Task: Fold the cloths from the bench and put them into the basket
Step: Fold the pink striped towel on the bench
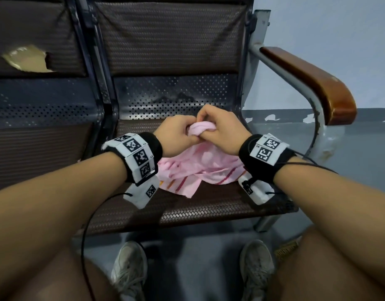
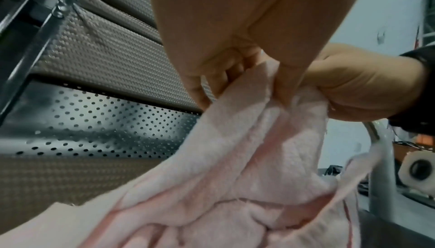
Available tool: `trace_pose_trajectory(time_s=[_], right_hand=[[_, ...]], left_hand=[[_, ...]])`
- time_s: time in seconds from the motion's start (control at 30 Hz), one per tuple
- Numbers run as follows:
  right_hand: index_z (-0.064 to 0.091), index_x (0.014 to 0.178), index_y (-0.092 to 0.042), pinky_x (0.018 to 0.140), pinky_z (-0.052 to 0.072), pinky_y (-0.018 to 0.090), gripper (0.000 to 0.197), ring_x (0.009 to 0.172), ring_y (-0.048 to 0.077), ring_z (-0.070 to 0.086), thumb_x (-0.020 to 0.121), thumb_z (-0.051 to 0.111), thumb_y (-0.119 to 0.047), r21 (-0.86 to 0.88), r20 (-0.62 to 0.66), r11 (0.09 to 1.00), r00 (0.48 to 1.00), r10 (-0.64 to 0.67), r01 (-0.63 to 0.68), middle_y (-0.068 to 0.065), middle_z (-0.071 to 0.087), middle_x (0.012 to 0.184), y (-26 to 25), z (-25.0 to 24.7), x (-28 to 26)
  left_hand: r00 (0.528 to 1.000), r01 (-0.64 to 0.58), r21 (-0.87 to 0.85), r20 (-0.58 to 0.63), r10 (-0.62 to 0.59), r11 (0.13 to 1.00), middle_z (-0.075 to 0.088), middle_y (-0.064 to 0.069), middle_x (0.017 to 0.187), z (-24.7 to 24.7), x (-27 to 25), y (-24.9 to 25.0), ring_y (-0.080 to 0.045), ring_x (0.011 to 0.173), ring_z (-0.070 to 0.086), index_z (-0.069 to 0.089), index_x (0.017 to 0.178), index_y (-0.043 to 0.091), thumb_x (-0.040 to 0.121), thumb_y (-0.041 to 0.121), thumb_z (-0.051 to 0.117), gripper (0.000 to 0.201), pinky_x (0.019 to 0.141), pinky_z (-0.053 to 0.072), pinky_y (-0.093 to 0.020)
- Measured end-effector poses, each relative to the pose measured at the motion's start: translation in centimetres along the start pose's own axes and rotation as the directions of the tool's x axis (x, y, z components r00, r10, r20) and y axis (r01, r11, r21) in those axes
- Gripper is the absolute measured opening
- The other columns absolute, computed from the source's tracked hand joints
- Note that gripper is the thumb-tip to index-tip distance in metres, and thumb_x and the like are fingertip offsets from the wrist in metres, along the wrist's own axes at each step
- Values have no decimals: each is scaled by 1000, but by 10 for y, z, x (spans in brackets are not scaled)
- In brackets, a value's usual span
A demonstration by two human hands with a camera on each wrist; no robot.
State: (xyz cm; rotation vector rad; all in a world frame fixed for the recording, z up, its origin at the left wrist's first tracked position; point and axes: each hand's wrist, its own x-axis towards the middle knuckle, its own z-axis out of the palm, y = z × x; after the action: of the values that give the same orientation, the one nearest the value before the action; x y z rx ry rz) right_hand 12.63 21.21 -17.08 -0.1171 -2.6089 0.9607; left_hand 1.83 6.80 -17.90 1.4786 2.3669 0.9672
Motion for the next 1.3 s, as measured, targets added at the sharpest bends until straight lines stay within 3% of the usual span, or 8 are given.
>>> trace_pose_trajectory(time_s=[0.27, 0.5, 0.6, 0.7, 0.83, 1.03, 1.17, 1.3], right_hand=[[62, 66, -17, 60, 41, 26, 36, 66, 23, 61, 96, 56, -35, -433, 243, 804, 806, 539, -407, -2, 62, 64, 50, -14, -18], [55, 72, -22, 64, 38, 32, 21, 74, 23, 56, 92, 55, -22, -95, -251, 951, 931, 263, -294, -4, 59, 69, 28, -18, 0], [57, 112, -27, 63, 43, 26, 25, 59, 5, 54, 90, 56, -16, 3, -180, 988, 972, 151, -152, -12, 59, 66, 15, -15, -6], [38, 129, -31, 51, 40, 26, 42, 43, 11, 47, 95, 47, -9, -27, -68, 1000, 998, -4, 2, -7, 52, 54, 5, -14, -12], [59, 102, -29, 65, 51, 34, 38, 61, 17, 59, 90, 37, 0, -130, 182, 991, 983, 21, 3, 2, 64, 76, 2, -15, -14], [79, 95, -31, 79, 47, 22, 45, 86, 14, 62, 86, 43, -6, -424, 494, 891, 783, 379, -164, -10, 65, 88, 14, -8, -23], [77, 104, -21, 89, 47, 25, 40, 100, 21, 66, 89, 43, -8, -416, 302, 878, 875, 378, -236, 4, 72, 110, 10, -10, -16], [79, 96, -23, 72, 41, 20, 27, 66, -3, 55, 91, 53, -23, -224, 173, 947, 947, 269, -228, -8, 68, 79, 1, -9, -13]], left_hand=[[922, 222, -9, -323, -213, 975, 65, 4, 76, -15, 8, -8, -19, 75, 59, 65, 80, 20, 91, 23, 49, 19, 60, 43, -29], [903, 427, 263, -183, -389, 865, 60, -8, 71, -21, 16, -1, -24, 61, 54, 58, 68, 10, 96, 38, 43, 42, 51, 35, -30], [803, 522, -301, -140, -579, 798, 70, -17, 92, -16, 23, 3, -34, 86, 65, 69, 93, 1, 95, 19, 43, 31, 74, 55, -41], [775, 281, -774, -166, -609, 568, 70, -8, 74, -17, 24, 16, -25, 73, 64, 72, 83, 13, 89, 0, 46, 30, 62, 53, -27], [785, 193, -768, -253, -566, 611, 74, -7, 79, -23, 29, 13, -21, 76, 71, 73, 73, 18, 78, 2, 70, 17, 66, 59, -31], [770, 385, -211, -463, -439, 898, 51, 9, 57, -10, 32, 3, -8, 55, 48, 48, 55, 21, 72, 22, 75, 32, 48, 33, -21], [767, 466, -118, -440, -467, 877, 51, 5, 59, -11, 36, 4, -14, 58, 47, 48, 56, 20, 86, 24, 61, 32, 56, 33, -25], [738, 522, -399, -231, -634, 754, 65, -10, 81, -12, 39, 10, -33, 81, 60, 65, 83, 6, 94, 31, 51, 31, 71, 49, -37]])
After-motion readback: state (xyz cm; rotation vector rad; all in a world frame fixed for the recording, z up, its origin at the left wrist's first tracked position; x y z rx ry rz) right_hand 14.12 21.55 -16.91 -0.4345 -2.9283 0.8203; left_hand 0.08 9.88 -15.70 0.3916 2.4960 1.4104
